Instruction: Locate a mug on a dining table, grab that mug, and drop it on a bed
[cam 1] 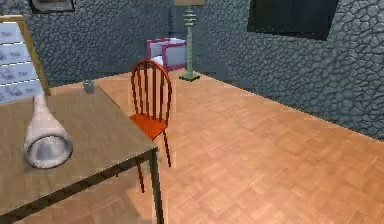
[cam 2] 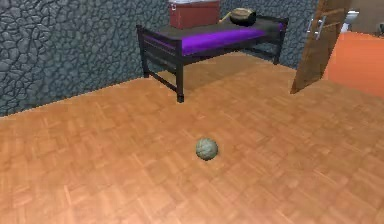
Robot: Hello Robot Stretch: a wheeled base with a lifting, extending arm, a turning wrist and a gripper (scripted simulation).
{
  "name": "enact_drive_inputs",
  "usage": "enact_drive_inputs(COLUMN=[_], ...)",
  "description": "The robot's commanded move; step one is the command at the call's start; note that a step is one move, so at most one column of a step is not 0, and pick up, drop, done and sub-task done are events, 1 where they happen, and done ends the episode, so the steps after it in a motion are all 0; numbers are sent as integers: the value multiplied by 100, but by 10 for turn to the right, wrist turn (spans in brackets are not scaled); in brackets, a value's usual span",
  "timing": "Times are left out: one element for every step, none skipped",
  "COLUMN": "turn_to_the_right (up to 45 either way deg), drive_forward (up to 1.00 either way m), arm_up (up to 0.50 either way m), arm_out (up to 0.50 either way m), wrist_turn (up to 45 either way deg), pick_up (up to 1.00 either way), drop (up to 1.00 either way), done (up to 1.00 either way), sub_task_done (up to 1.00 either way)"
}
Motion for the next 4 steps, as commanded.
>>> enact_drive_inputs(turn_to_the_right=[390, 0, -390, 0], drive_forward=[0, 75, 0, 50], arm_up=[0, 0, 0, 0], arm_out=[0, 0, 0, 0], wrist_turn=[0, 0, 0, 0], pick_up=[0, 0, 0, 0], drop=[0, 0, 0, 0], done=[0, 0, 0, 0], sub_task_done=[0, 0, 0, 0])
